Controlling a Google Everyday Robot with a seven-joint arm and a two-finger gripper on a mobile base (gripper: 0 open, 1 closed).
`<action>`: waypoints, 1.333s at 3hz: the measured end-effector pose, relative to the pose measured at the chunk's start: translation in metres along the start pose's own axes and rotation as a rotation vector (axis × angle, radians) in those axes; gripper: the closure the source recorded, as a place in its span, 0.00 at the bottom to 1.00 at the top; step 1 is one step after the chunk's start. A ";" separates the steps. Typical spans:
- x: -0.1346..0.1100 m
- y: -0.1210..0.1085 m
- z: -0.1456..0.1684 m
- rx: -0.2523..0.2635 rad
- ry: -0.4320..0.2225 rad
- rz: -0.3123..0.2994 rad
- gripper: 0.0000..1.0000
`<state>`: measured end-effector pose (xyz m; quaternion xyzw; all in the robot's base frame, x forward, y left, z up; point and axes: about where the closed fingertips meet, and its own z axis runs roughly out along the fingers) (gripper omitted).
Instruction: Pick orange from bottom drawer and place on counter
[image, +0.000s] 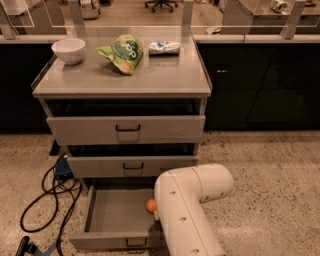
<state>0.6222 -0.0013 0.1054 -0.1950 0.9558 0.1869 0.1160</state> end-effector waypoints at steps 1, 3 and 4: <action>0.000 0.000 -0.001 0.000 0.000 0.000 0.94; 0.000 0.000 -0.001 0.000 0.000 0.000 0.84; 0.000 0.000 -0.001 0.000 0.000 0.000 0.60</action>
Offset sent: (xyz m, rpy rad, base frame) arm 0.0000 0.0000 0.0014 0.0000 0.0000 0.0000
